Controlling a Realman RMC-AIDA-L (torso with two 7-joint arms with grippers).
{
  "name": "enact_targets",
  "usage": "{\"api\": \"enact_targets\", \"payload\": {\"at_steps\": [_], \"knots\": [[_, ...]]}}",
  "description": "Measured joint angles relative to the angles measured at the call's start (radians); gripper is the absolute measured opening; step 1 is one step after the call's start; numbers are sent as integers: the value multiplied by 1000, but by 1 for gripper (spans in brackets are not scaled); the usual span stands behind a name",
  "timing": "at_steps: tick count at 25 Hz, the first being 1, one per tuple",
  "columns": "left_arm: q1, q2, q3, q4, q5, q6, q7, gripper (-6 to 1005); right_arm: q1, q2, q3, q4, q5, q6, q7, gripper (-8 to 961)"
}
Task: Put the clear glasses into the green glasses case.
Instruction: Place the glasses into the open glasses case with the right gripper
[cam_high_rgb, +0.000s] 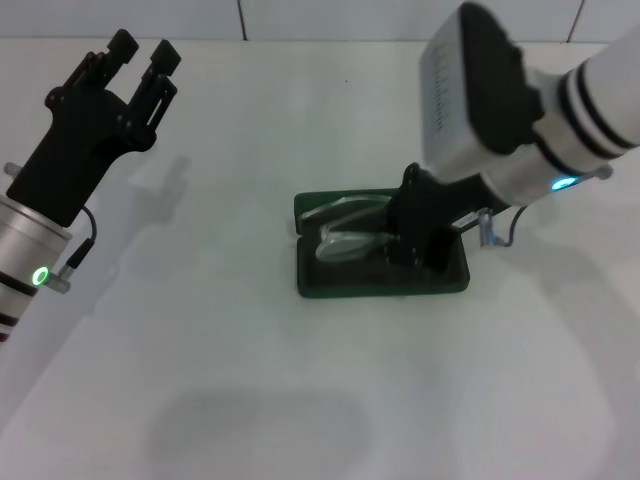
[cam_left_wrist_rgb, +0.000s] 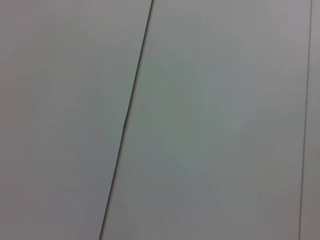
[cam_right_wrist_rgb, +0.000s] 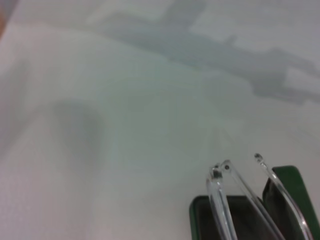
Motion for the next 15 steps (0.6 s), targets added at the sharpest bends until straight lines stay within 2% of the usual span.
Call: {"api": "enact_targets", "payload": {"at_steps": [7, 15], "knots": [[1, -1, 0, 0, -1, -1, 0, 529, 5, 3, -107, -4, -22, 30, 25, 176], [-2, -2, 4, -2, 1, -2, -4, 529, -42, 5, -233, -62, -121, 123, 125, 179]]}}
